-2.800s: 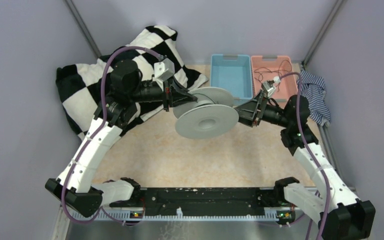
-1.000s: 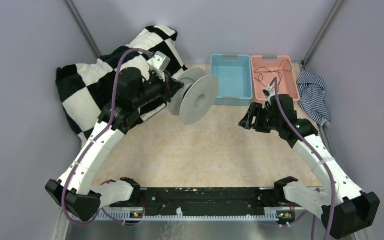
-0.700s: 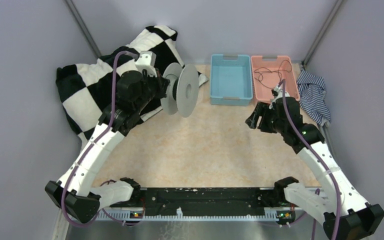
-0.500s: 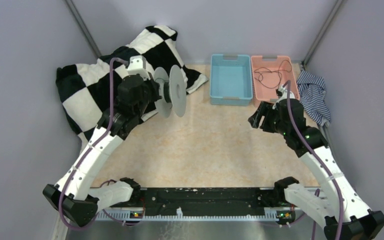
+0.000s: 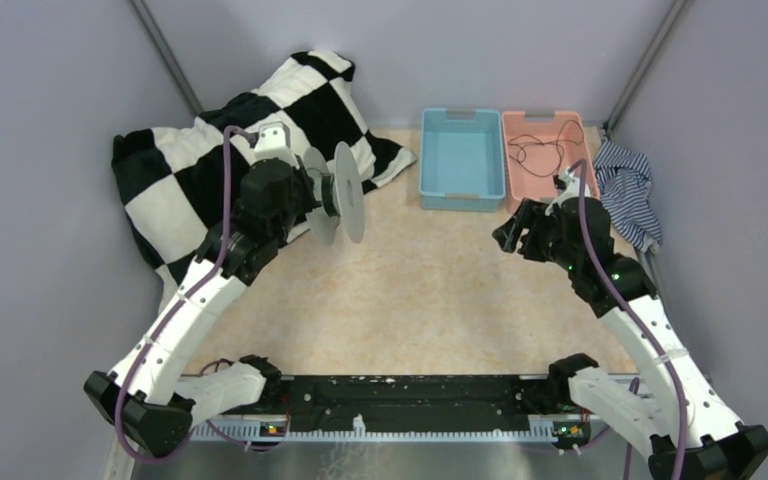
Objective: Wrap the cables
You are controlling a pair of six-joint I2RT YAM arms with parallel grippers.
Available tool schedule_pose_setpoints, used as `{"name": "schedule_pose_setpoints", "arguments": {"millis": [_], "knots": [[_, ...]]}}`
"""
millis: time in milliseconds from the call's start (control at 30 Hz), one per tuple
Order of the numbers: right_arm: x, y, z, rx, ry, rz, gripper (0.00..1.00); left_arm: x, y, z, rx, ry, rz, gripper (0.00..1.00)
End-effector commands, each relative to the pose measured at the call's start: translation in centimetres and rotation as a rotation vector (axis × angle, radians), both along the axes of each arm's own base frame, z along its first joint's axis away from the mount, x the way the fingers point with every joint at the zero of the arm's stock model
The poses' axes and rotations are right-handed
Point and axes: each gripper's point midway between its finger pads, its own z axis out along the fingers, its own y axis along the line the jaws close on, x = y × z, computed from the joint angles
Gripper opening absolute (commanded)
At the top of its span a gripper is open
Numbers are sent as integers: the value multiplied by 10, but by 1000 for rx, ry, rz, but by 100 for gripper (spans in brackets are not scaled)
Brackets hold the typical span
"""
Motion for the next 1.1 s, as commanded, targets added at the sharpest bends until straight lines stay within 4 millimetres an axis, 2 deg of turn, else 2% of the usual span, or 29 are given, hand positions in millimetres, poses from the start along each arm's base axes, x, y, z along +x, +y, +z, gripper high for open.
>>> {"name": "schedule_pose_setpoints", "arguments": {"millis": [0,100,133,167,200,333,433,567,700,733,900,1067], "knots": [[2,30,26,140,-107,128,66,-1,-20,55,-100,-101,-91,0],[-1,54,32,256,-134,224,66,-1,-51,64,-58,-51,-272,0],[-1,59,33,280,-138,245,66,-4,-62,71,-56,-52,-340,0],[-1,62,34,293,-138,257,66,-12,-81,75,-49,-65,-474,0],[0,63,34,295,-135,262,66,-14,-85,75,-40,-73,-509,0],[2,53,34,222,-135,234,66,-28,-106,62,-53,-59,-660,0],[-2,42,43,179,-182,205,66,-40,-124,46,-103,-1,-775,0],[-12,45,55,233,-259,234,66,-75,-149,39,-157,-20,-1043,0],[-16,44,56,246,-259,232,66,-102,-164,31,-199,2,-1282,0],[-16,41,57,233,-258,213,66,-103,-166,28,-206,15,-1311,0],[-19,13,79,180,-312,80,70,-92,-164,8,-330,145,-1383,0],[-23,-20,89,101,-330,-66,73,-81,-168,-38,-451,323,-1412,0]]}}
